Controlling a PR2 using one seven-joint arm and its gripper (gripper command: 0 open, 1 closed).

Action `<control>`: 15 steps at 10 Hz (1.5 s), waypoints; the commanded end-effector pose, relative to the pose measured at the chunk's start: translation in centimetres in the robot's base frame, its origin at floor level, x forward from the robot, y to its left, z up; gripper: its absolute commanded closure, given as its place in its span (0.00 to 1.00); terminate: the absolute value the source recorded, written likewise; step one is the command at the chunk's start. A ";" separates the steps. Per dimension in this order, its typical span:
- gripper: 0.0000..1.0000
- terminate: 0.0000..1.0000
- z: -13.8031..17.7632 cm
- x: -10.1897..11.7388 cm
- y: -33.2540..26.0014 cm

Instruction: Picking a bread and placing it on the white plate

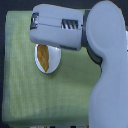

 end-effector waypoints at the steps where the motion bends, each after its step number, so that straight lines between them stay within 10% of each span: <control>1: 0.00 0.00 -0.6 0.6 0.2; 15: 0.00 0.00 1.0 0.5 -0.9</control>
